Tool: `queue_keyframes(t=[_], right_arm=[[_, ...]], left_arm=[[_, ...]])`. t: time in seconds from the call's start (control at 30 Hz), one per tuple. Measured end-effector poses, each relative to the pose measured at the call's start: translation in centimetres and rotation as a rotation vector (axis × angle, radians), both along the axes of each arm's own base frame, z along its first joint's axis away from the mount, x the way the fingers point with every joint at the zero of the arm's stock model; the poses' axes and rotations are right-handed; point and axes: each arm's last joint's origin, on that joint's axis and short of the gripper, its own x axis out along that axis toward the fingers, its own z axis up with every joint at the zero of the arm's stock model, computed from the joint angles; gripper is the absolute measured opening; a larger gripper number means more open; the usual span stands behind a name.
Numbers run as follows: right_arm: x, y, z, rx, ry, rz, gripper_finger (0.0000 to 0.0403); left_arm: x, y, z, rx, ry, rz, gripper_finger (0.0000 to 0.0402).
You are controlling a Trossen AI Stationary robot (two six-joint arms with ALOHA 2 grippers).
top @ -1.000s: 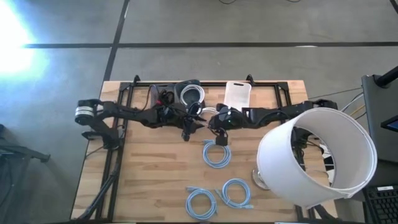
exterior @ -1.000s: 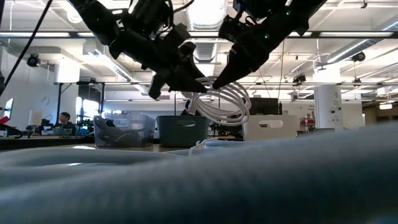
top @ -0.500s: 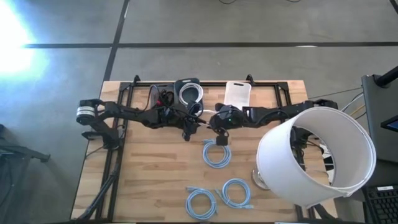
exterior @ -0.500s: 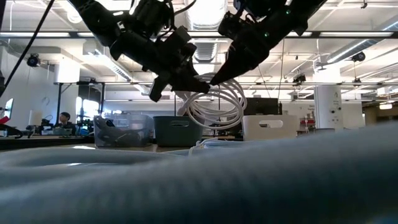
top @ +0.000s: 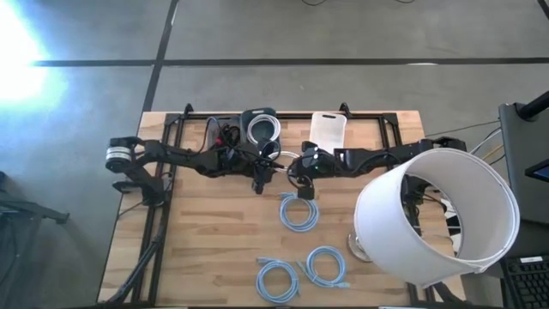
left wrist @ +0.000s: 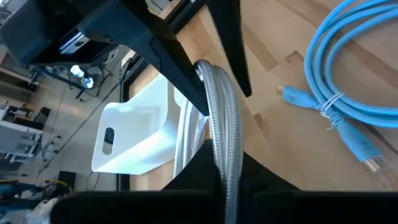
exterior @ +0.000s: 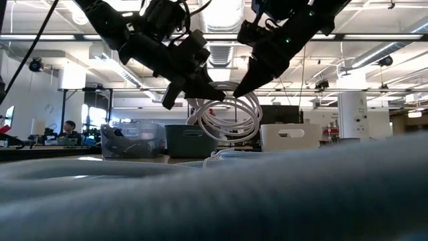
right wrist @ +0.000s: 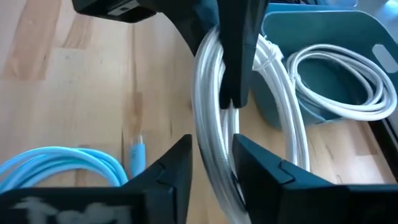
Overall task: Sort HDMI cables
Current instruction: Put the white HDMI cable into the blue bin
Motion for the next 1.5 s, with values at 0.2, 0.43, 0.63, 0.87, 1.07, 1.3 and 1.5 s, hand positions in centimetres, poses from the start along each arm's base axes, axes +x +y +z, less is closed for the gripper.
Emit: queue_keyframes(t=[0.2,0.43,0.63,0.87,1.07,1.3,1.5], right_arm=[[-0.3,-0.2,-0.2,-0.063,0.034,-0.059,0.0144],[-0.3,-0.3,-0.2,-0.071,0.042,-0.075,0.0166],[-0.4,-0.3,-0.4,-0.069,0.057,-0.080,0.0176],[-0.5,-0.3,-0.4,-0.069,0.056,-0.078,0.0183],[-0.5,-0.3,-0.5,-0.068,0.057,-0.078,0.0183],[-0.4,-0.3,-0.5,-0.068,0.055,-0.078,0.0185],[-0.4,-0.3,-0.4,-0.070,0.051,-0.074,0.0185]], left_arm=[[-0.4,-1.0,2.0,-0.024,-0.072,-0.005,0.0017],[-1.8,-1.1,3.9,-0.009,-0.098,0.093,0.0016],[-3.1,-1.2,4.4,-0.039,-0.037,0.151,0.0015],[-4.3,-1.4,5.1,-0.055,-0.013,0.215,0.0015],[-5.8,-1.7,7.5,-0.035,-0.112,0.250,0.0015],[-7.5,-1.3,10.0,-0.030,-0.270,0.377,0.0015],[-6.2,1.1,8.1,-0.064,-0.355,0.482,0.0016]])
